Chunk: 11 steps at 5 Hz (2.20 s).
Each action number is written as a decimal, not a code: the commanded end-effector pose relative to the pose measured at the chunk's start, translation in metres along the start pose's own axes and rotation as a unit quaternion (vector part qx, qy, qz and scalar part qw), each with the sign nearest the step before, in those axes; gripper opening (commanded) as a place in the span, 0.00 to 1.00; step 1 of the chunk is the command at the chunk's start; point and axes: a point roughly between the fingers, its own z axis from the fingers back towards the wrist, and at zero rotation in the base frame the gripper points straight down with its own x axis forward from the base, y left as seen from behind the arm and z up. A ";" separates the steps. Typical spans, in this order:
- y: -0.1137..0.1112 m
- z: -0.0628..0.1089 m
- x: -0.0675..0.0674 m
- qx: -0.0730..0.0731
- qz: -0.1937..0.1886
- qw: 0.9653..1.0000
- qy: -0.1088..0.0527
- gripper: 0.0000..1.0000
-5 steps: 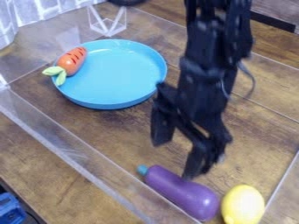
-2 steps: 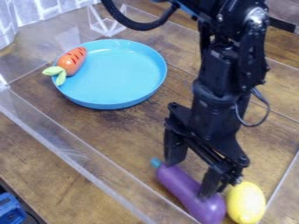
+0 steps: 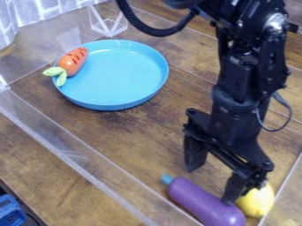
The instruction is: Put the lemon on the blue tray
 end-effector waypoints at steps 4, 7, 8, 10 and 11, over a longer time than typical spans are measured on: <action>-0.023 0.017 0.022 0.004 0.020 0.999 -0.034 1.00; 0.005 0.024 0.017 0.020 0.021 0.999 -0.015 1.00; 0.015 0.026 0.017 0.024 0.004 1.000 -0.014 1.00; 0.034 0.027 0.019 0.029 -0.033 0.999 -0.015 1.00; 0.045 0.021 0.008 0.031 -0.048 0.998 -0.007 1.00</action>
